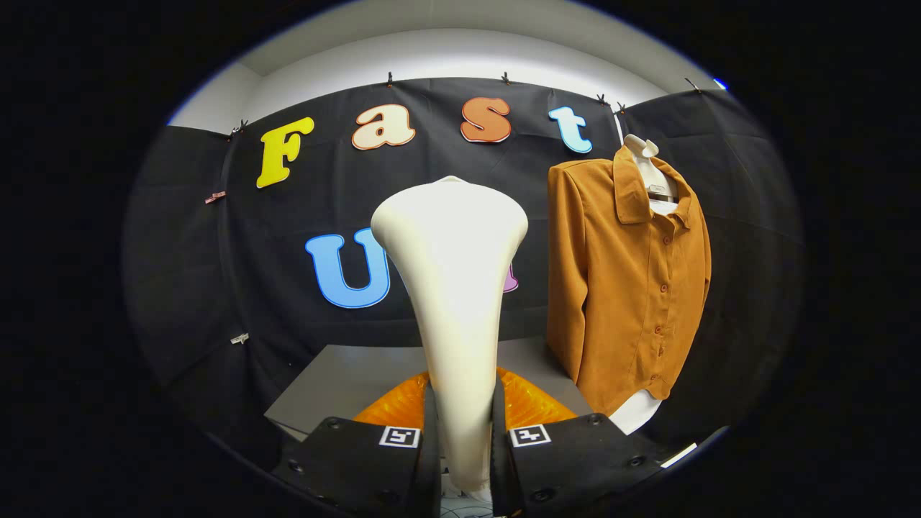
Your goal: Iron the clothes twice with a garment steamer, once on the left side and once on the right side.
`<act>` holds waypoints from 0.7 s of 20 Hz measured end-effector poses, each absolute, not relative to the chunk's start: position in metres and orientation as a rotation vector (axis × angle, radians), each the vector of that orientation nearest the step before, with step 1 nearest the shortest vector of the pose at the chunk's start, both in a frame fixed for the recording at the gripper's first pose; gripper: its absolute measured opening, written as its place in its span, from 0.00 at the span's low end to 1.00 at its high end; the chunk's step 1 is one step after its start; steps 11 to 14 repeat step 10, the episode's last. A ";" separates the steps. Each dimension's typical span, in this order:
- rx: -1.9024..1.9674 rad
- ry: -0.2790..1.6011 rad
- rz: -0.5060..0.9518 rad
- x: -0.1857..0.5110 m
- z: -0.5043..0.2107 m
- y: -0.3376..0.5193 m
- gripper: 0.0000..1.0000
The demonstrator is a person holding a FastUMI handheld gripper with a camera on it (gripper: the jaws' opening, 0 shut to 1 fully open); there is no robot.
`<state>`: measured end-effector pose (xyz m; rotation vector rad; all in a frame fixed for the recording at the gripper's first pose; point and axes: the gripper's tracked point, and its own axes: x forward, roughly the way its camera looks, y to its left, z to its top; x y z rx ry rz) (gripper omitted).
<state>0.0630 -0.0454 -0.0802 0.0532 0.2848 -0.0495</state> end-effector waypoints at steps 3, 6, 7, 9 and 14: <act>0.052 0.290 -0.052 0.064 -0.082 -0.046 0.30; 0.048 0.297 -0.058 0.063 -0.084 -0.047 0.30; 0.048 0.298 -0.059 0.063 -0.084 -0.047 0.30; 0.047 0.295 -0.056 0.063 -0.084 -0.046 0.30; 0.047 0.292 -0.054 0.063 -0.083 -0.046 0.30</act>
